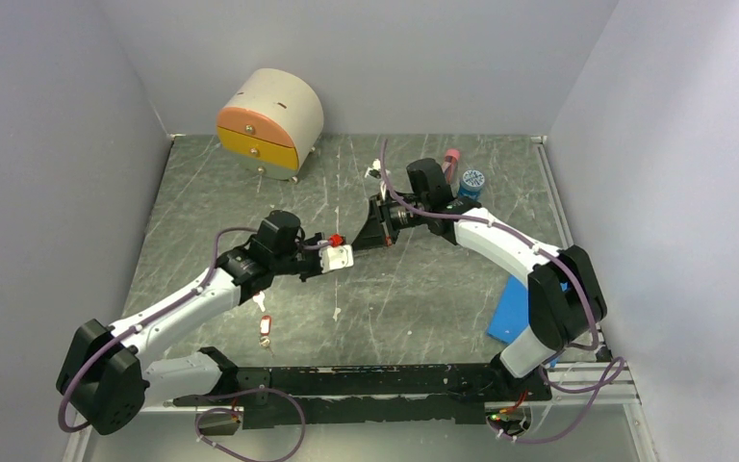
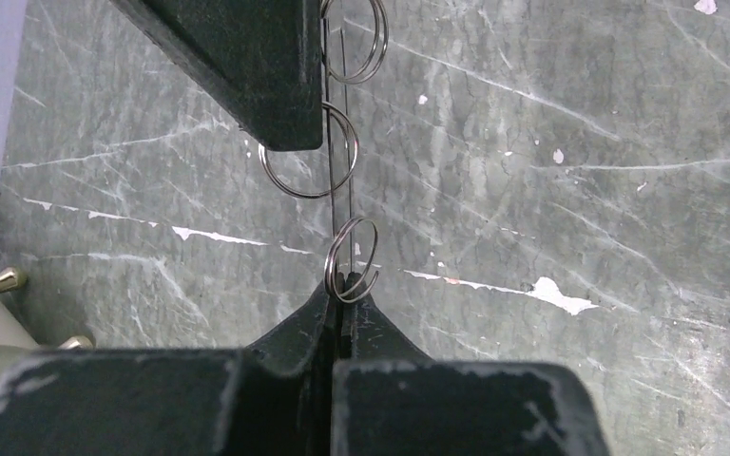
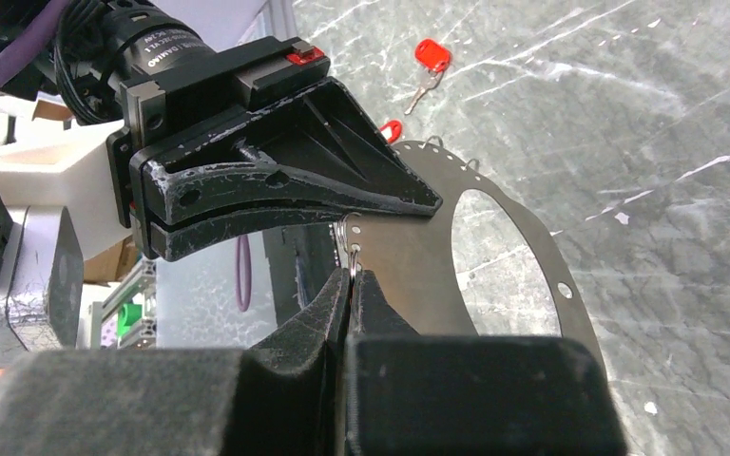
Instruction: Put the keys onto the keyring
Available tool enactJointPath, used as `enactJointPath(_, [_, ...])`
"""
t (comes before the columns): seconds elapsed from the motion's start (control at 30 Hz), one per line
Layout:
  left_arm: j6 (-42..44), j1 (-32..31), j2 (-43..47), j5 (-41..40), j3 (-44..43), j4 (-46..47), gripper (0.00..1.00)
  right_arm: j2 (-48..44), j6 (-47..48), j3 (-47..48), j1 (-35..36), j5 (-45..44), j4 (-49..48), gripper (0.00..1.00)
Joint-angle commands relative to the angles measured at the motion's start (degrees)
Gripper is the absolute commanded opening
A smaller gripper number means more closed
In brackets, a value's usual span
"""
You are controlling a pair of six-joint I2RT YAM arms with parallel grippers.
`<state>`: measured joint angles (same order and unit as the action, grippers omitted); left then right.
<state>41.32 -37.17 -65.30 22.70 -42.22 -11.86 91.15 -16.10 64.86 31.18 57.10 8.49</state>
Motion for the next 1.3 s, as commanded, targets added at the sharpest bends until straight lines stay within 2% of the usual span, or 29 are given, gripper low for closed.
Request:
enactJointPath(0.0, [-0.93, -0.64, 0.79, 2.10, -2.17, -2.51, 0.03, -3.91, -0.85, 1.46, -0.42, -4.79, -5.92, 0.00])
enactJointPath(0.07, [-1.65, -0.65, 1.48, 1.57, -2.36, -2.18, 0.03, -4.89, -1.28, 0.97, -0.41, -7.22, -6.66, 0.02])
enactJointPath(0.13, [-2.97, -0.59, 1.81, 1.09, -2.85, -2.08, 0.02, -6.00, -1.60, 0.57, -0.37, -9.91, -7.72, 0.18])
enactJointPath(0.2, [-4.14, -0.62, 1.80, 0.92, -3.75, -2.73, 0.03, -6.57, -1.38, 0.72, -0.42, -11.29, -8.04, 0.26])
enactJointPath(0.3, [-5.23, -0.63, 0.93, 1.04, -5.32, -4.67, 0.03, -8.07, -1.40, 0.84, -0.42, -16.26, -7.81, 0.52])
enactJointPath(0.43, [-7.96, -0.64, -0.33, -0.57, -7.00, -6.32, 0.03, -12.64, -2.18, -2.66, -0.41, -23.57, -12.70, 0.69])
enactJointPath(0.5, [-9.31, -0.63, -0.43, -0.73, -7.17, -6.06, 0.03, -14.72, -3.96, -4.52, -0.55, -28.16, -14.40, 0.75])
enactJointPath(0.6, [-12.22, -0.62, -0.19, -1.73, -6.72, -4.24, 0.03, -15.53, -8.02, -5.07, -1.43, -29.60, -13.59, 0.76])
enactJointPath(0.77, [-15.66, -0.64, 0.04, -5.31, -6.13, -2.07, 0.03, -12.48, -16.81, -3.97, -4.47, -24.02, -11.33, 0.76])
enactJointPath(0.93, [-22.38, -0.62, -1.53, -13.77, -7.47, -1.83, 0.03, -12.41, -18.96, -3.54, -4.81, -22.81, -9.20, 0.75])
enactJointPath(1.1, [-32.39, -0.63, -4.16, -20.01, -7.97, 0.37, 0.03, -12.91, -23.07, -3.58, -4.58, -23.80, -7.72, 0.66])
enactJointPath(1.27, [-39.12, -0.63, -4.92, -22.60, -7.26, 3.91, 0.03, -10.44, -27.44, -3.33, -2.45, -24.05, -7.29, 0.56])
